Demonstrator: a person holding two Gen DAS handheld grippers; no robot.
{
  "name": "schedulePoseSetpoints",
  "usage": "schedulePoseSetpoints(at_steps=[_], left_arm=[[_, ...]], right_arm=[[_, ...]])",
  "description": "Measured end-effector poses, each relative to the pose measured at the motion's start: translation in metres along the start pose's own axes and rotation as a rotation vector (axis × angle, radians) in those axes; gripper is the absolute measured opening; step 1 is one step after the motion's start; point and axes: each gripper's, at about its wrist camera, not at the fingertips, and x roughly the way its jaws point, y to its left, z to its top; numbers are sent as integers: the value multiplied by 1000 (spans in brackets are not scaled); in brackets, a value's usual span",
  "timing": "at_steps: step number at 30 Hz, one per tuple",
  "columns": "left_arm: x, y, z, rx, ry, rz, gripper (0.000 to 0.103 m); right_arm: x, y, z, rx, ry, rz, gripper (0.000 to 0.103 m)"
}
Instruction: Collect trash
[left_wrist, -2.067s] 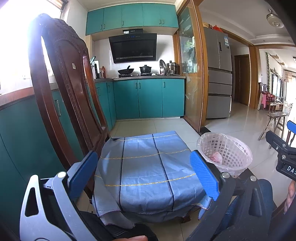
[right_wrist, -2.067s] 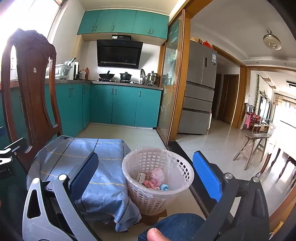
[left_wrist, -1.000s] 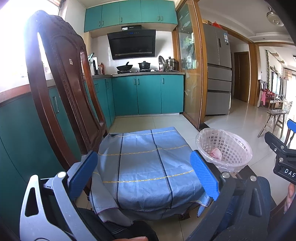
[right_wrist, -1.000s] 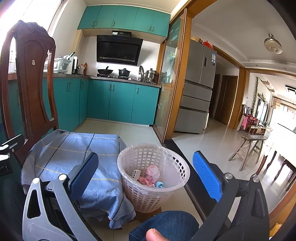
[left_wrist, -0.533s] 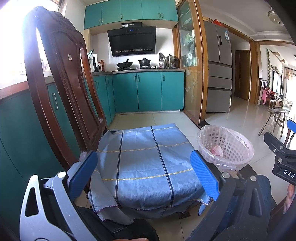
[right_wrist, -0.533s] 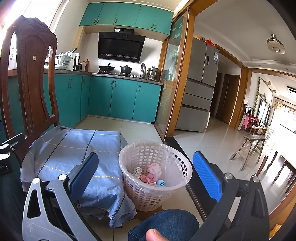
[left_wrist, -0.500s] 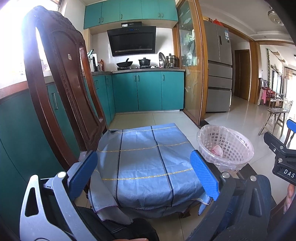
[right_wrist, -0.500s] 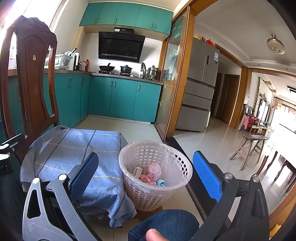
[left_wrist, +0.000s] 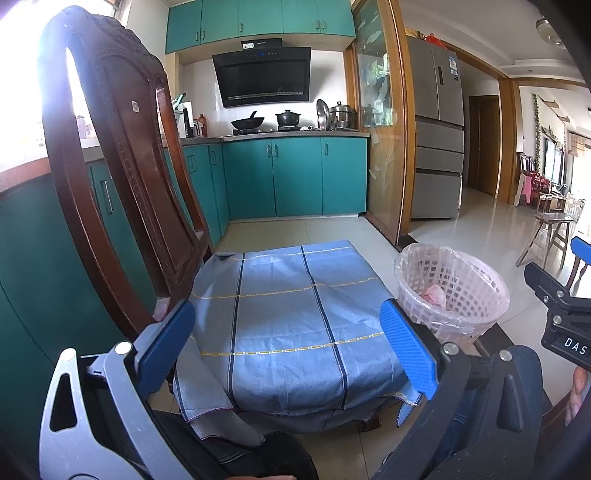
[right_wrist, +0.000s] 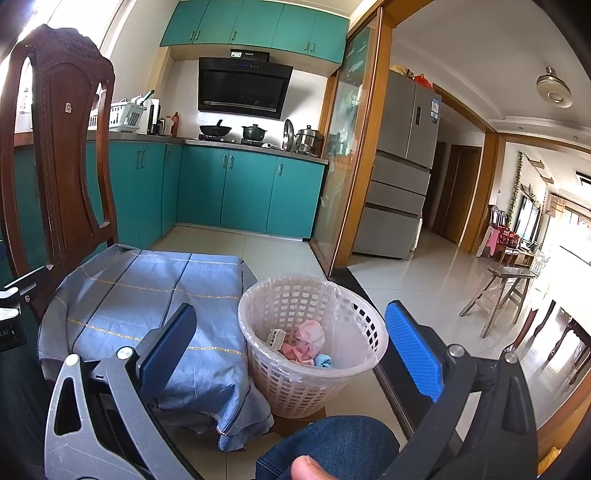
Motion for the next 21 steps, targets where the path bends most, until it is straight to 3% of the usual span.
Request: schedulePoseSetpoints(at_steps=[13,21], left_arm=[[1,-1,-1,5,-3,0,100],[13,-6,-3,15,34,16,100]], right_arm=[[8,3,-1,-5,10,7,100],[5,2,0,14,-10,40,100]])
